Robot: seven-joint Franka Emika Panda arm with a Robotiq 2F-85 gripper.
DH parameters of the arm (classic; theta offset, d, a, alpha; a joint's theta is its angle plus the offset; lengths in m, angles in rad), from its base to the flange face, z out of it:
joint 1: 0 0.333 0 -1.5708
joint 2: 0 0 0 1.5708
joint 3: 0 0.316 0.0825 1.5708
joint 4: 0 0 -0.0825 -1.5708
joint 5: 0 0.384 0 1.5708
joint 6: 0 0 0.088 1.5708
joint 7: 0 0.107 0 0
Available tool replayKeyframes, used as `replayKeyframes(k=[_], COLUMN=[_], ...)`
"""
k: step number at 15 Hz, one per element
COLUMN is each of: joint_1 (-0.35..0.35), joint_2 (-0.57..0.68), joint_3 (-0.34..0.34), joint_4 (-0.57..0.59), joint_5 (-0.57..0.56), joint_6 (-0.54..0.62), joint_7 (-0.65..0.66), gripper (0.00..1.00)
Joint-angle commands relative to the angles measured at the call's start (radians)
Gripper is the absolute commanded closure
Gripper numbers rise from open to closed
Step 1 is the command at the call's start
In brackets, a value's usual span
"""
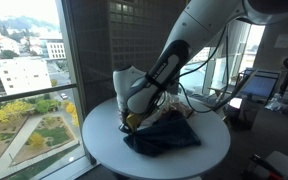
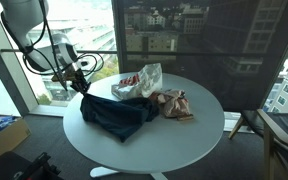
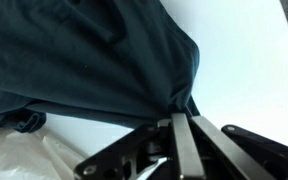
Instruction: Use the blue shirt to lift the duster, then move the blue shirt to the right
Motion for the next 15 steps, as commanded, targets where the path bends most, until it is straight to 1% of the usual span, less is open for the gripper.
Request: replayKeyframes(k=[1, 2, 3, 5, 7, 11, 12, 13, 14, 15], joint_1=[-0.018, -0.015, -0.020, -0.021, -0.013, -0.040, -0.050, -0.032, -0.041, -0.048], joint_2=[0.029, 0.029, 0.026, 0.012, -0.003, 0.005, -0.002, 0.025, 0.025, 0.025], joint_3=[0.030, 0.027, 0.033, 0.028, 0.004, -0.020, -0.018, -0.022, -0.023, -0.024], joint_4=[0.038, 0.039, 0.036, 0.023, 0.001, -0.013, -0.024, 0.003, -0.001, -0.003], joint_5=[0.114, 0.142, 0.174, 0.204, 0.184, 0.167, 0.172, 0.176, 0.175, 0.176], joint_6=[-0.032, -0.059, -0.084, -0.125, -0.122, -0.109, -0.111, -0.109, -0.109, -0.109], joint_7=[-0.084, -0.090, -0.107, -0.120, -0.119, -0.171, -0.188, -0.153, -0.166, -0.174], gripper=[0.70, 0.67, 0.61, 0.45, 0.29, 0.00, 0.00, 0.11, 0.02, 0.00])
